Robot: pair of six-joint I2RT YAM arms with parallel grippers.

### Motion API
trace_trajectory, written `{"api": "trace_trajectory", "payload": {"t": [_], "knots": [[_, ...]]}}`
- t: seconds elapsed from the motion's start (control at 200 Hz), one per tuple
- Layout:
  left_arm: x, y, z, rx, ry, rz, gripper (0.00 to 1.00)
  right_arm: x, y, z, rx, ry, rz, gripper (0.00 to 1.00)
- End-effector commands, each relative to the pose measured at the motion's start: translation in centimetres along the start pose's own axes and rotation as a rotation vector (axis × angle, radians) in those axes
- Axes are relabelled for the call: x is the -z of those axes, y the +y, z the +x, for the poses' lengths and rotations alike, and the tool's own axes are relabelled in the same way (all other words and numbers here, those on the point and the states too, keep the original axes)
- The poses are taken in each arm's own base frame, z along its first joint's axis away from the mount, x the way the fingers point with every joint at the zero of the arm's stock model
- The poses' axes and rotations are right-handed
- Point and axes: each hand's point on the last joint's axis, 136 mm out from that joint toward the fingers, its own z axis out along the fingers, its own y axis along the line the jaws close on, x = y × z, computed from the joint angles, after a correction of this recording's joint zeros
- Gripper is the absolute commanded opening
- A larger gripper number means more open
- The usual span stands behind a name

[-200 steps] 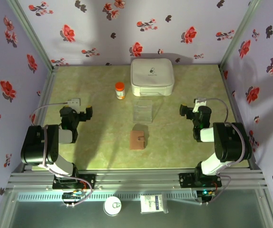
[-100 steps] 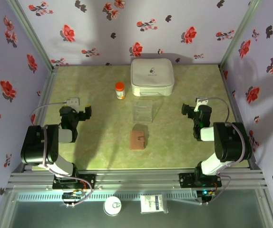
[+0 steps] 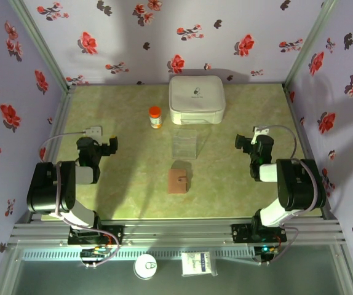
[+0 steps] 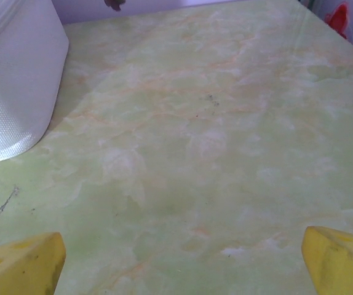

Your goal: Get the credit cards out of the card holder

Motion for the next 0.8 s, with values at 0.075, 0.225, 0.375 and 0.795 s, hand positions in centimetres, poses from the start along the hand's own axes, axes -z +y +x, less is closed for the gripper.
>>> {"api": "trace_trajectory", "payload": {"t": [0.075, 0.225, 0.375, 0.795], "knots": [[0.0, 0.9, -2.7, 0.016, 0.015, -0.031, 1.00, 0.0, 0.2, -2.9, 0.001, 0.013, 0.005, 0.99], [0.5, 1.5, -4.1, 0.022, 0.043, -0.077, 1.00, 0.9, 0.7, -4.2, 0.022, 0.017, 0.016, 0.99], [1.3, 2.4, -6.3, -0.034, 0.105, -0.229, 1.00, 1.7, 1.6, -5.4, -0.034, 0.069, -0.020, 0.99], [3.9, -5.1, -8.3, 0.072, 0.349, -0.131, 1.00, 4.7, 8.9, -3.5, -0.213, 0.362, -0.223, 0.87]]}}
